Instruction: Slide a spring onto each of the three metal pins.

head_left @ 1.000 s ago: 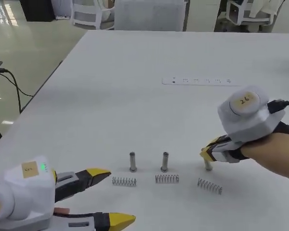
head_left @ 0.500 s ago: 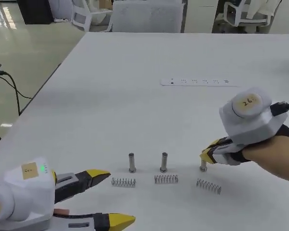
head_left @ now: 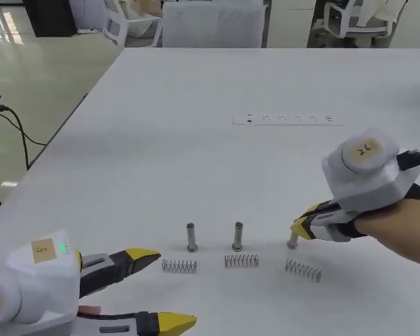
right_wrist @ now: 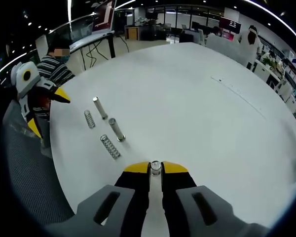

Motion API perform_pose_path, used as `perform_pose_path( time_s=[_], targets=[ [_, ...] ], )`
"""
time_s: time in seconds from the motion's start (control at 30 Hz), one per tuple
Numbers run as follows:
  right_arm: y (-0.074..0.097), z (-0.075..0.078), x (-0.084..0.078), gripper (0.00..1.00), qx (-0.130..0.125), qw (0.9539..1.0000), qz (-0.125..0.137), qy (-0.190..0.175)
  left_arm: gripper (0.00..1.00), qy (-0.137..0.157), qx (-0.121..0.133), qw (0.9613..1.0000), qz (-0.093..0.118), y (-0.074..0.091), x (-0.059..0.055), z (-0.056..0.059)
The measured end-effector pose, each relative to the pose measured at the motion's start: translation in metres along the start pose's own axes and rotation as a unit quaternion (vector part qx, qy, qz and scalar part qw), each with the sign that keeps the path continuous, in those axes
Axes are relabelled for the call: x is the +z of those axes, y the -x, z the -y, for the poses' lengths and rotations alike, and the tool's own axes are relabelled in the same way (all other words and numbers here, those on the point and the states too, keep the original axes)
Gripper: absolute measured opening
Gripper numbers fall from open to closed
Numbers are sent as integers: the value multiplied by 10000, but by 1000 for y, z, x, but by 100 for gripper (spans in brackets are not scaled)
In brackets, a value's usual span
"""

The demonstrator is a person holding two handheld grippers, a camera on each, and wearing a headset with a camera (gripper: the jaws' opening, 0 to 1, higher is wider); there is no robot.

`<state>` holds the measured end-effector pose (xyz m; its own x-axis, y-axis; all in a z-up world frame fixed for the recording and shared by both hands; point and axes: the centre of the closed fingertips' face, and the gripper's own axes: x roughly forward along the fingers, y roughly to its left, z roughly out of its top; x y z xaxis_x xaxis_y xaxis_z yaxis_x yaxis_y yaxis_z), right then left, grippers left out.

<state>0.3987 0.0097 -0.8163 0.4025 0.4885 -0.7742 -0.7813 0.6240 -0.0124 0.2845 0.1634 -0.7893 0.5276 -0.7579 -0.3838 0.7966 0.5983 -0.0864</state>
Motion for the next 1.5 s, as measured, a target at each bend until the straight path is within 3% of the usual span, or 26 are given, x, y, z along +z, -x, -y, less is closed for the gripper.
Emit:
perform_pose_path(
  time_s=[0.57, 1.03, 1.27, 1.4, 1.5],
  targets=[
    [0, 2, -1, 12, 3, 9999, 72, 74, 56, 4, -21, 10000, -33, -1, -1, 1],
    [16, 4, -20, 16, -116, 9998, 164, -60, 56, 4, -37, 10000, -19, -1, -1, 2],
    [18, -12, -34, 16, 58, 9999, 102, -35, 56, -1, -42, 10000, 1, -1, 0, 2],
    [12, -25, -44, 17, 283, 9994, -125, 131, 56, -7, -36, 10000, 13, -1, 0, 2],
    [9, -28, -51, 17, 318, 9987, -284, 271, 56, -4, -17, 10000, 32, 0, 1, 1]
  ],
)
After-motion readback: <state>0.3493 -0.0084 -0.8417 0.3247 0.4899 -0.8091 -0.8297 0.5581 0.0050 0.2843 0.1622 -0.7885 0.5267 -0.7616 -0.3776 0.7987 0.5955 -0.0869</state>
